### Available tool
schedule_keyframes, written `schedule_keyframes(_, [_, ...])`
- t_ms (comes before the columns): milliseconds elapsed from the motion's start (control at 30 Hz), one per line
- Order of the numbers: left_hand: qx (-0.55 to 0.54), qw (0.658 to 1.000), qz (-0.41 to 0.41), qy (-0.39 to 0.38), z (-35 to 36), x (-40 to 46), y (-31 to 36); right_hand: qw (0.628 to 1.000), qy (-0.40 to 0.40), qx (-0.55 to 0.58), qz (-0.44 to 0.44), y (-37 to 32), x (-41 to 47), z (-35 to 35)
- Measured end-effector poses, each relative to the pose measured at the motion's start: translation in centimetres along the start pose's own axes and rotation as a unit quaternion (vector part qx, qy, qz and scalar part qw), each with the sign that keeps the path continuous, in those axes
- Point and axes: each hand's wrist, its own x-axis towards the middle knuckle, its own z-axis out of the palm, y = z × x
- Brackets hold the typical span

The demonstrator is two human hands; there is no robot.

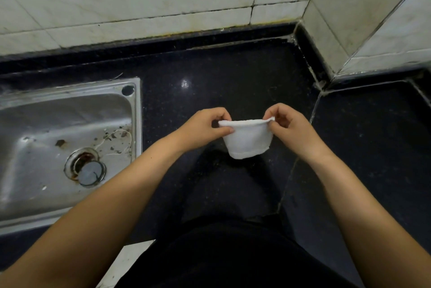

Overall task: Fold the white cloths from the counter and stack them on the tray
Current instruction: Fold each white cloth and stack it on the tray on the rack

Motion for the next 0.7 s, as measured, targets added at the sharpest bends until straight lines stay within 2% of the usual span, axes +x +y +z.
schedule_keyframes(167, [-0.137,0.985,-0.102,-0.033,0.1,-0.7,0.1,0.987,-0.071,0.102,0.100,0.6,0.0,-0.5])
schedule_keyframes(233, [-0.161,0.973,-0.161,-0.042,0.6,-0.3,-0.7,0.985,-0.070,0.080,0.137,1.7,0.8,0.3])
schedule_keyframes(300, [-0.147,0.965,-0.216,-0.026,1.6,0.5,-1.7,0.983,-0.059,0.019,0.173,3.3,2.0,1.7])
schedule_keyframes(367, [-0.064,0.969,-0.240,-0.004,2.8,1.5,-3.1,0.980,-0.039,-0.039,0.191,5.1,3.1,3.2])
schedule_keyframes(433, [0.050,0.969,-0.238,0.030,4.0,2.2,-4.2,0.977,-0.014,-0.085,0.193,6.5,3.7,4.5])
schedule_keyframes(500, [0.085,0.965,-0.235,0.082,4.7,2.3,-5.0,0.976,0.029,-0.134,0.168,7.3,4.0,5.2])
schedule_keyframes(567, [0.137,0.962,-0.198,0.128,5.0,1.7,-5.1,0.974,0.068,-0.181,0.115,7.4,3.5,5.5])
schedule_keyframes(633, [0.227,0.961,-0.109,0.114,5.2,0.5,-5.6,0.965,0.060,-0.249,0.048,7.3,2.5,5.5])
schedule_keyframes(700, [0.320,0.947,-0.019,0.019,5.7,-1.0,-6.5,0.939,-0.014,-0.343,-0.013,7.8,0.8,6.1])
